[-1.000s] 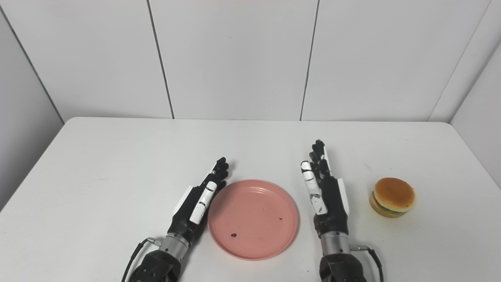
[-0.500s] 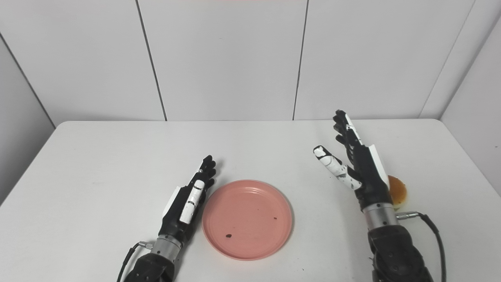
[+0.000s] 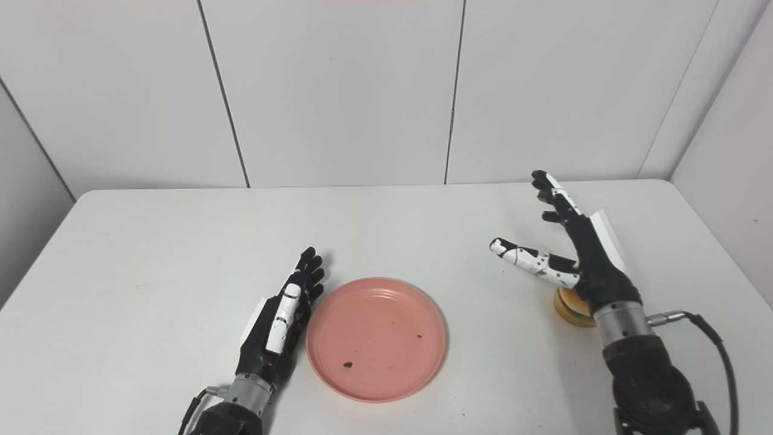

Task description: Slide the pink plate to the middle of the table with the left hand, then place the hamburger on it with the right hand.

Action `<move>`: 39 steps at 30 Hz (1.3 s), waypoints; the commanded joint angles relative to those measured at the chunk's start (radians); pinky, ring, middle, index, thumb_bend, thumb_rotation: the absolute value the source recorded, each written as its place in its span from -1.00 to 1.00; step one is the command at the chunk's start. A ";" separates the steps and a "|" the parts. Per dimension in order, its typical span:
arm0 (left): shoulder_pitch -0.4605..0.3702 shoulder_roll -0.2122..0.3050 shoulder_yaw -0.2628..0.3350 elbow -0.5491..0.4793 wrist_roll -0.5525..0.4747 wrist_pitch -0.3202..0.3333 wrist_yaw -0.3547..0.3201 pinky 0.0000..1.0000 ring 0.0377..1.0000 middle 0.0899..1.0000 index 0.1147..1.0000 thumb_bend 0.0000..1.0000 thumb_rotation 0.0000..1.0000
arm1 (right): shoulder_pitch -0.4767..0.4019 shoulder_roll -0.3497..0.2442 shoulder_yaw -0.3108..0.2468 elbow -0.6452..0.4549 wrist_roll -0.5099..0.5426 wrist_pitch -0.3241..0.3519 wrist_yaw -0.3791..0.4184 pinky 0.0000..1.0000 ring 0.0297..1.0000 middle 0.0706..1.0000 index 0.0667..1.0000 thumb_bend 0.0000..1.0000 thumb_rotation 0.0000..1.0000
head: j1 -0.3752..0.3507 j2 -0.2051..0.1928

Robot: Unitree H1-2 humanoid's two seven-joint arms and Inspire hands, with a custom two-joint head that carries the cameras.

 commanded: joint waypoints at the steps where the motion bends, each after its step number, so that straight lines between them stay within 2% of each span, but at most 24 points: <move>1: 0.077 0.012 0.004 0.061 -0.011 0.019 -0.008 1.00 1.00 1.00 1.00 0.01 1.00 | -0.018 -0.039 -0.021 -0.046 -0.027 0.023 -0.004 0.79 0.89 0.86 0.82 0.54 -0.01 | -0.010 -0.001; 4: 0.079 0.016 0.004 0.053 -0.017 0.030 -0.012 1.00 1.00 1.00 1.00 0.00 1.00 | -0.015 -0.068 -0.020 -0.051 -0.055 0.039 0.010 0.78 0.90 0.88 0.84 0.53 -0.05 | -0.018 -0.003; 8: 0.073 0.026 0.009 0.067 -0.025 0.009 -0.015 1.00 1.00 1.00 1.00 0.00 1.00 | -0.015 -0.096 -0.001 -0.079 -0.135 0.104 0.033 0.73 0.87 0.88 0.84 0.58 0.01 | -0.079 -0.002; 11: 0.068 0.038 0.014 0.075 -0.037 0.002 -0.026 1.00 1.00 1.00 1.00 0.00 1.00 | -0.019 -0.109 0.008 -0.097 -0.159 0.153 0.066 0.75 0.87 0.88 0.83 0.59 -0.02 | -0.118 -0.003; 16: 0.060 0.050 0.026 0.081 -0.054 -0.004 -0.035 1.00 1.00 1.00 1.00 -0.06 1.00 | -0.034 -0.112 0.030 -0.104 -0.222 0.211 0.091 0.66 0.84 0.87 0.80 0.64 -0.06 | -0.159 -0.007; 19: 0.056 0.050 0.032 0.087 -0.056 -0.010 -0.033 1.00 1.00 1.00 1.00 -0.09 1.00 | -0.042 -0.104 0.030 -0.096 -0.239 0.226 0.094 0.64 0.83 0.87 0.79 0.65 -0.14 | -0.170 -0.010; 23: 0.052 0.053 0.038 0.102 -0.064 -0.035 -0.041 1.00 1.00 1.00 1.00 -0.08 1.00 | -0.048 -0.113 0.033 -0.077 -0.269 0.241 0.112 0.64 0.84 0.88 0.83 0.69 -0.14 | -0.186 -0.015; 27: 0.053 0.055 0.043 0.103 -0.075 -0.039 -0.049 1.00 1.00 1.00 1.00 -0.03 1.00 | -0.047 -0.108 0.003 -0.072 -0.274 0.244 0.175 0.69 0.88 0.90 0.86 0.81 -0.05 | -0.212 -0.018; 30: 0.054 0.061 0.045 0.102 -0.077 -0.045 -0.053 1.00 1.00 1.00 1.00 -0.02 1.00 | -0.049 -0.104 -0.019 -0.070 -0.316 0.244 0.231 0.72 0.87 0.88 0.86 0.88 -0.03 | -0.220 -0.015; 33: 0.055 0.065 0.046 0.091 -0.081 -0.026 -0.052 1.00 1.00 1.00 1.00 -0.05 1.00 | -0.052 -0.103 -0.027 -0.066 -0.362 0.244 0.263 0.69 0.85 0.88 0.85 0.88 -0.10 | -0.220 -0.015; 34: 0.055 0.068 0.044 0.091 -0.081 -0.030 -0.054 1.00 1.00 1.00 1.00 -0.05 1.00 | -0.053 -0.101 -0.034 -0.066 -0.374 0.244 0.275 0.67 0.84 0.87 0.84 0.88 -0.17 | -0.221 -0.017; 39: 0.056 0.071 0.048 0.099 -0.089 -0.051 -0.059 1.00 1.00 1.00 1.00 -0.02 1.00 | -0.058 -0.073 -0.078 -0.072 -0.450 0.244 0.362 0.70 0.87 0.89 0.86 0.87 -0.26 | -0.230 -0.016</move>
